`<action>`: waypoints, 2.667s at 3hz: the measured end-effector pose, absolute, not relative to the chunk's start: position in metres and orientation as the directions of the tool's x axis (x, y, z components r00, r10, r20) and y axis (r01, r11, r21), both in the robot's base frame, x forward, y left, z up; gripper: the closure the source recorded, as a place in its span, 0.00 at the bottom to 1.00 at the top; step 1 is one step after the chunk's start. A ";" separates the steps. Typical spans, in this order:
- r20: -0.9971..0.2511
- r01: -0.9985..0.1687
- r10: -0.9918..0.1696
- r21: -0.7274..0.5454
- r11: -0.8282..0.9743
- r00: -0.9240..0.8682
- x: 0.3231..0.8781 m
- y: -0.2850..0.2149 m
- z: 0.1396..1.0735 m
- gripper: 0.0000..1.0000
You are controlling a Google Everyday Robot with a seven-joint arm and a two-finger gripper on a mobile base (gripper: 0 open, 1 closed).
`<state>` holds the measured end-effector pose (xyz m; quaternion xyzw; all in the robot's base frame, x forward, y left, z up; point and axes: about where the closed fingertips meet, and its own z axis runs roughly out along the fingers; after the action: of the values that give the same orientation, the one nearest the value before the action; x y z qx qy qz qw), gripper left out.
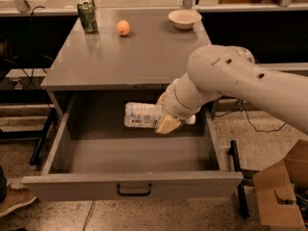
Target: Pick blue plastic bottle from top drawer and place on counter
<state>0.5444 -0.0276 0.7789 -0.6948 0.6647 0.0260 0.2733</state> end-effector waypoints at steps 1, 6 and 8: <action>-0.395 -0.935 -0.911 -0.352 0.026 0.123 0.547 -0.027 0.782 1.00; -0.314 -0.829 -0.897 -0.551 -0.095 0.312 0.744 0.006 0.896 1.00; -0.335 -0.886 -0.918 -0.462 -0.038 0.215 0.771 0.006 0.870 0.57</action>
Offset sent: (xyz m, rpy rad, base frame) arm 0.0785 0.0091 0.0826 -0.1167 -0.2034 0.1482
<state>0.7706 0.0058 0.8700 -0.7201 0.6261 -0.0266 0.2979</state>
